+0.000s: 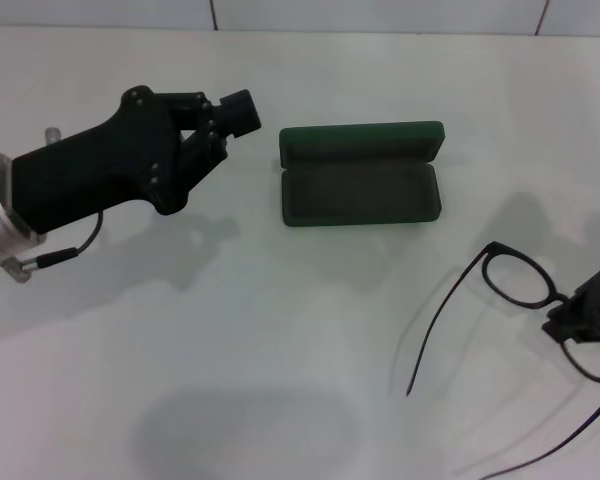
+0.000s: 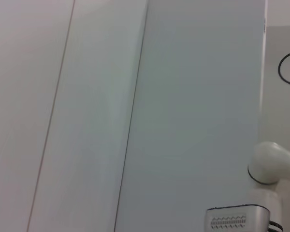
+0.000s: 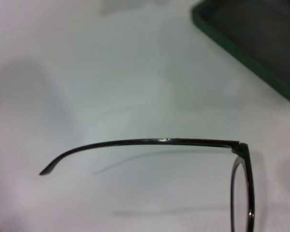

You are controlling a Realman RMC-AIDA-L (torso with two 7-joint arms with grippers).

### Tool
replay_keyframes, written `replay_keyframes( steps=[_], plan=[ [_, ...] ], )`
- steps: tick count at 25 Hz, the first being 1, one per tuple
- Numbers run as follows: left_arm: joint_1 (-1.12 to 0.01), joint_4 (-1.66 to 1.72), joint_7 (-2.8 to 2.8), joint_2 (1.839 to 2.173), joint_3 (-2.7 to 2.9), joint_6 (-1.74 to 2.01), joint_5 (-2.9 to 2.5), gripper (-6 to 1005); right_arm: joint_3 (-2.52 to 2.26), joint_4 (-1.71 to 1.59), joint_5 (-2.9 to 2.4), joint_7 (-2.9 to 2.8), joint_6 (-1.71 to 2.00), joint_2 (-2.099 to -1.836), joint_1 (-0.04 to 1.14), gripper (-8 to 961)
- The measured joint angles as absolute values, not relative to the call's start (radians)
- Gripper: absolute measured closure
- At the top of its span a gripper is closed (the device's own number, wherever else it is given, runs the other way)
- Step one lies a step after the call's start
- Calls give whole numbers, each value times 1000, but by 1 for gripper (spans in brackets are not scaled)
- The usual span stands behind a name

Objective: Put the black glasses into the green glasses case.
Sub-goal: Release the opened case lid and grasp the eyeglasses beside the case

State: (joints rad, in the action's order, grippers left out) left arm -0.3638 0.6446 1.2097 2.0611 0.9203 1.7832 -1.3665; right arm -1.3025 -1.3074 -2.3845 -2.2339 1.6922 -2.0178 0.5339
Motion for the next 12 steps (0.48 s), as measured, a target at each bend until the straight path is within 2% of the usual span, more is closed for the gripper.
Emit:
replay_keyframes(
  steps=[12],
  plan=[
    [-361, 628, 1197, 2057, 920, 1778, -1368, 977, -1297, -1296, -2613, -2394, 1794, -2016, 727, 848]
  ],
)
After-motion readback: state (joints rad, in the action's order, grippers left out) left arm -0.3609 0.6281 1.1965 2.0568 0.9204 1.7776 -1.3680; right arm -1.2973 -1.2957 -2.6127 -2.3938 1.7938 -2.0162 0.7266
